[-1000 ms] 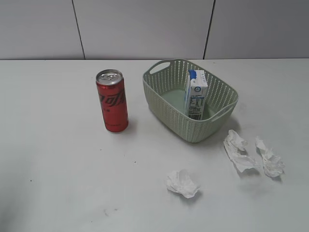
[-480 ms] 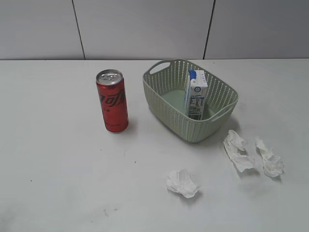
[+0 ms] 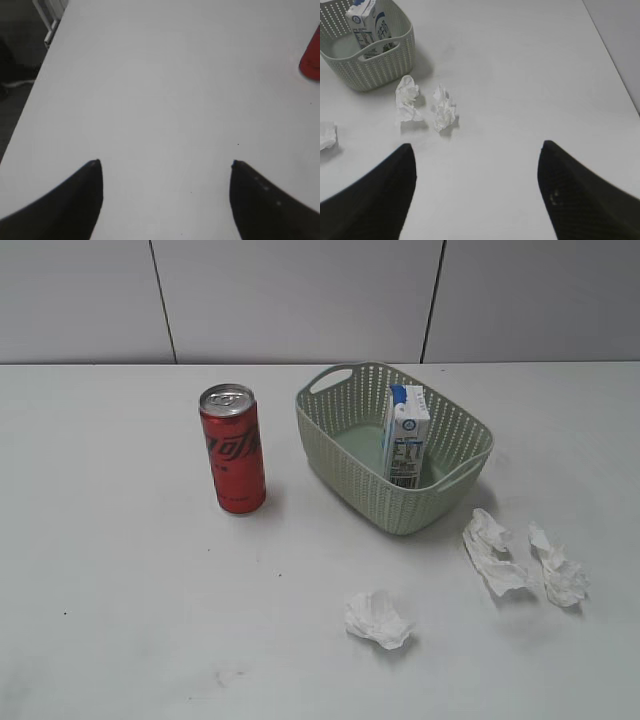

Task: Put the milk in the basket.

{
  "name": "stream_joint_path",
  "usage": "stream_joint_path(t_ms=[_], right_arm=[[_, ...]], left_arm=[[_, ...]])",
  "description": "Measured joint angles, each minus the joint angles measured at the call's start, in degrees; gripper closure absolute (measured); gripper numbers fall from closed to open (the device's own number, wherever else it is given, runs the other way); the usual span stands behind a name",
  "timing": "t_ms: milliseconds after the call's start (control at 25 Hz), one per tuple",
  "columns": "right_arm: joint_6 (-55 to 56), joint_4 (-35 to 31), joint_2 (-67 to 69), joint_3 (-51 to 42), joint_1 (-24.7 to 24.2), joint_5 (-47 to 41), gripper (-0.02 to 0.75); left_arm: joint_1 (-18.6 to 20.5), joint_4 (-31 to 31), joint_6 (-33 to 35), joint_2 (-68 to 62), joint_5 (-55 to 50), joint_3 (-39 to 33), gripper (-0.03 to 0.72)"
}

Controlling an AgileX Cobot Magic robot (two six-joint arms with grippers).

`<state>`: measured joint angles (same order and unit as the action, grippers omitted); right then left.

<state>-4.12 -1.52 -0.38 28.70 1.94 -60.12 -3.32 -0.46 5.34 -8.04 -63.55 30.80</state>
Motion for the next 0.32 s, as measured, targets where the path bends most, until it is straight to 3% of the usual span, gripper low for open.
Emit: stream_joint_path(t_ms=[320], right_arm=[[0.00,0.00,0.00,0.00,0.00,0.00,0.152]], left_arm=[[0.00,-0.32,0.00,8.32,-0.15,-0.06,0.100]])
